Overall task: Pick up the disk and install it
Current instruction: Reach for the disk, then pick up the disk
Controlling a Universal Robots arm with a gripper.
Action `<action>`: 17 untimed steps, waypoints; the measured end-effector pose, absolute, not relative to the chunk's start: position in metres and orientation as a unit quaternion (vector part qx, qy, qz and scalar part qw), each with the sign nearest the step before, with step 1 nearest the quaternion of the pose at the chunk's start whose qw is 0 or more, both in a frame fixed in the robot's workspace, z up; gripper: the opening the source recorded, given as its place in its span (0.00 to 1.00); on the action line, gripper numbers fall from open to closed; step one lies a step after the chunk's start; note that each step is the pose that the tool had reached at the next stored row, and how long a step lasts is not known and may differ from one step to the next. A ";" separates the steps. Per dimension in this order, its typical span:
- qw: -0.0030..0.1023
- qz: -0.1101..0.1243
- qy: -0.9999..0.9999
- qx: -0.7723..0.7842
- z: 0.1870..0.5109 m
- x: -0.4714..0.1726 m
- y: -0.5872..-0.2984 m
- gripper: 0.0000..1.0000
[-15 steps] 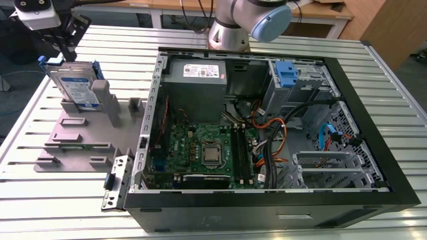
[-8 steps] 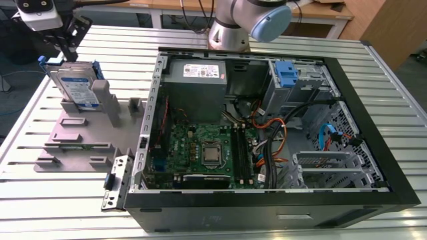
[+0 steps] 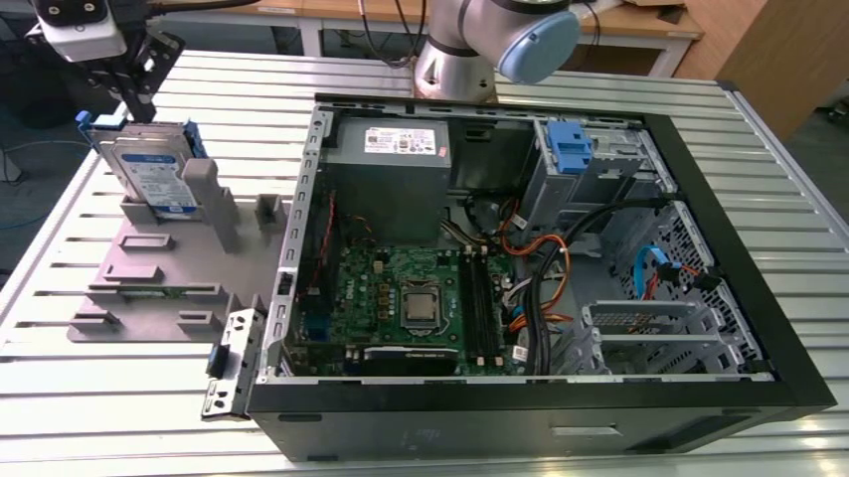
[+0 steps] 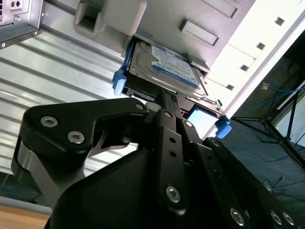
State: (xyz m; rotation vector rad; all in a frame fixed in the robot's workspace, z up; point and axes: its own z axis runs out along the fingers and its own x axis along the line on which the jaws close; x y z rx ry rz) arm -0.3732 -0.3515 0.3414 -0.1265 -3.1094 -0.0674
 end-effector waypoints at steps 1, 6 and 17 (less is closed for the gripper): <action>0.014 -0.022 -0.999 -0.041 0.341 -0.373 -0.352 0.11; 0.014 -0.022 -0.999 -0.041 0.340 -0.374 -0.352 0.11; 0.014 -0.022 -0.999 -0.039 0.340 -0.374 -0.352 0.11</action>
